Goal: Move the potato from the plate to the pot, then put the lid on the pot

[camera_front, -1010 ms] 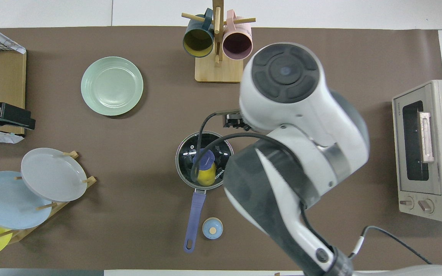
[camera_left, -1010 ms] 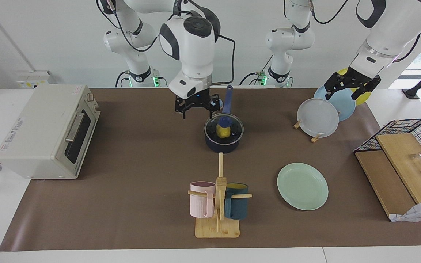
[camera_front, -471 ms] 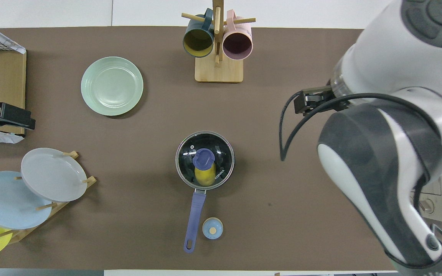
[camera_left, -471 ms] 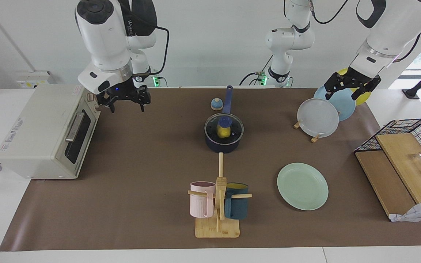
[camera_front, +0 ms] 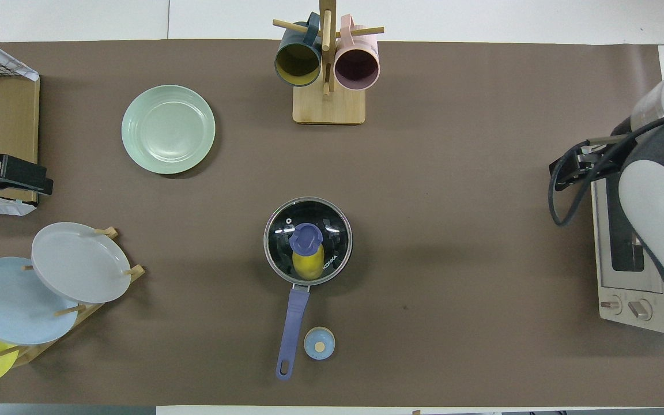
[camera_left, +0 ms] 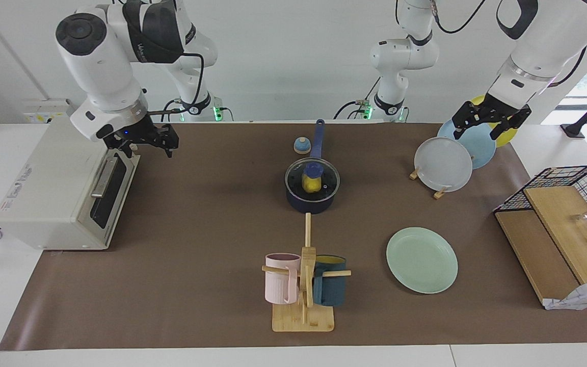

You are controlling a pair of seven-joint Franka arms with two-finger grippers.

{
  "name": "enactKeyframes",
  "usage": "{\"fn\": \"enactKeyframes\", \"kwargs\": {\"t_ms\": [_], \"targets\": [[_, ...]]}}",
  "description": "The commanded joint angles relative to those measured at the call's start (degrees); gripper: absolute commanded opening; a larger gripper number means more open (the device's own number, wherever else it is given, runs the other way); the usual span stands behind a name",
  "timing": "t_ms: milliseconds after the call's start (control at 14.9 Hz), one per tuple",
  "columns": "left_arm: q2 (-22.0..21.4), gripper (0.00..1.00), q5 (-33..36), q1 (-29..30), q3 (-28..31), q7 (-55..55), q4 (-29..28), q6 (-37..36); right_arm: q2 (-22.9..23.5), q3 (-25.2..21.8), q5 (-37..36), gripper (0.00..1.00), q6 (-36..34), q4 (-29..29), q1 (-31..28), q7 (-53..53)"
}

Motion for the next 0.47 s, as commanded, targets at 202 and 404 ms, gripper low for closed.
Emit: {"fn": "enactKeyframes", "kwargs": {"t_ms": [202,404], "targets": [[-1.28,1.00,0.69,0.59,-0.49,-0.23,-0.93,-0.60,-3.51,-0.69,0.57,1.00,6.87,-4.68,-0.35,-2.28],[-1.28,1.00,0.69,0.59,-0.49,-0.23,-0.93,-0.51,-3.06,-2.71,0.66,1.00,6.70,-4.68,-1.23,-6.86]]}}
